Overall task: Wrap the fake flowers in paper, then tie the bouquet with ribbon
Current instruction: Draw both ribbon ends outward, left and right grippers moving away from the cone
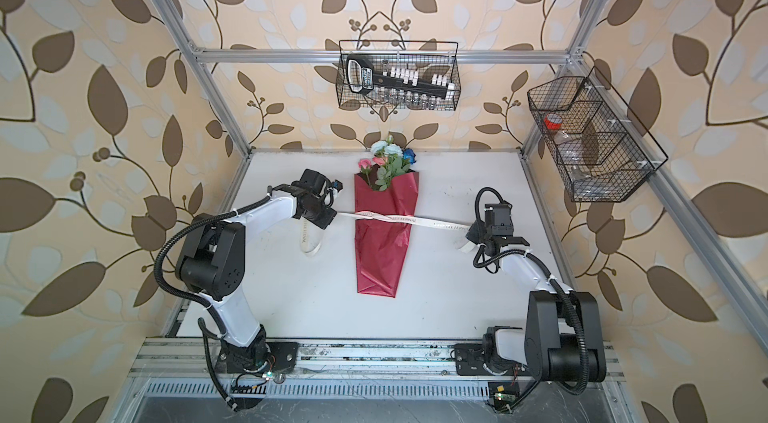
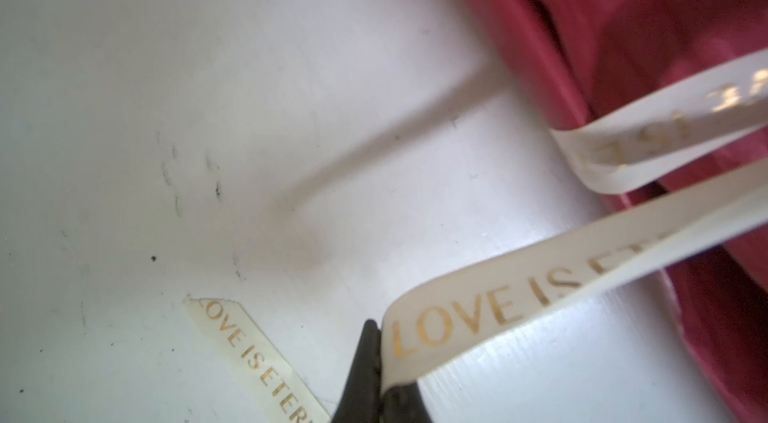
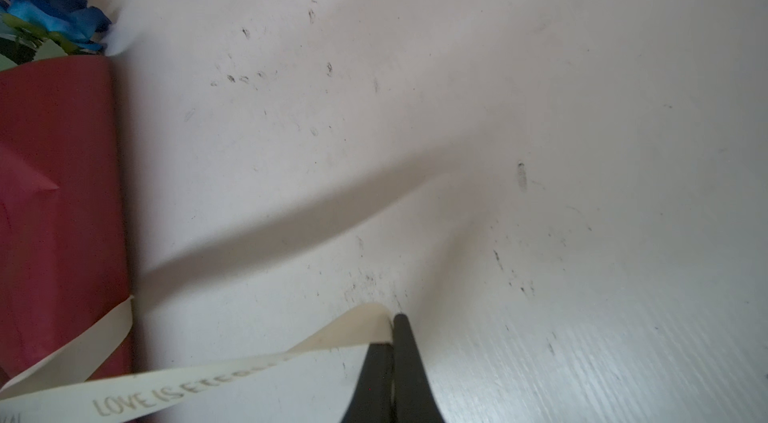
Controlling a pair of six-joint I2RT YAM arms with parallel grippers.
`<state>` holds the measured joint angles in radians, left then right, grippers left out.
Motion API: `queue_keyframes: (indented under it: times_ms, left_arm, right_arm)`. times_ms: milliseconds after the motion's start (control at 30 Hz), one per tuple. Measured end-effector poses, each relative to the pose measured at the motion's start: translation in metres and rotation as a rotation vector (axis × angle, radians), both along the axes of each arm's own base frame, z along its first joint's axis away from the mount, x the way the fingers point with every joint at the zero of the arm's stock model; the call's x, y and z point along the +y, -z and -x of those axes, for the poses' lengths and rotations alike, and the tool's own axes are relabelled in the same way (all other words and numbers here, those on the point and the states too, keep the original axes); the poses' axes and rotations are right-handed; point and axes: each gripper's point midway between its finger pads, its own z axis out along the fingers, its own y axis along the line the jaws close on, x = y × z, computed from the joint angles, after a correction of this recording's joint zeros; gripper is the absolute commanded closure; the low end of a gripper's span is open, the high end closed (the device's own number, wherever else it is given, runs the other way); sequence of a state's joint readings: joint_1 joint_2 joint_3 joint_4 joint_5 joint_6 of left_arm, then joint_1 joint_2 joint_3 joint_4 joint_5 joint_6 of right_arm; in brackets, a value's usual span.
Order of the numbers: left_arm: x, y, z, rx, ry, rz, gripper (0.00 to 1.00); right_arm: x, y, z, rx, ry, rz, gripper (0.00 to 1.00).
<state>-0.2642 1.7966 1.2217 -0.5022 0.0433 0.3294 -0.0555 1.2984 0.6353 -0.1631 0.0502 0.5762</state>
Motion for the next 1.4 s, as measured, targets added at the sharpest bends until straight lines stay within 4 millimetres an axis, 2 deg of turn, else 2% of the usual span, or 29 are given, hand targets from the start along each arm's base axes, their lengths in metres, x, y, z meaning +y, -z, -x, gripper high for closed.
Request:
queue_keyframes:
  times_ms: [300,633,833,1033,1233,1400]
  left_arm:
    - [0.01,0.012,0.004,0.043,-0.045,0.0,1.0]
    - [0.022,0.012,-0.002,0.053,-0.101,0.005,1.0]
    - [0.04,0.013,-0.015,0.063,-0.203,0.018,1.0]
    - [0.059,0.025,-0.015,0.108,-0.309,0.017,1.0]
    - [0.082,0.029,-0.014,0.133,-0.432,0.036,1.0]
    - [0.106,0.032,-0.01,0.16,-0.566,0.047,1.0]
  right_arm:
    - [-0.042,-0.001,0.004,-0.021,0.111,-0.071,1.0]
    - [-0.054,0.006,0.006,-0.013,0.134,-0.106,1.0]
    - [-0.069,0.007,0.009,-0.02,0.175,-0.129,1.0]
    - [-0.09,0.01,0.013,-0.037,0.229,-0.178,1.0]
    - [-0.107,0.028,0.021,-0.013,0.294,-0.263,1.0]
    - [-0.107,0.04,0.023,0.015,0.304,-0.321,1.0]
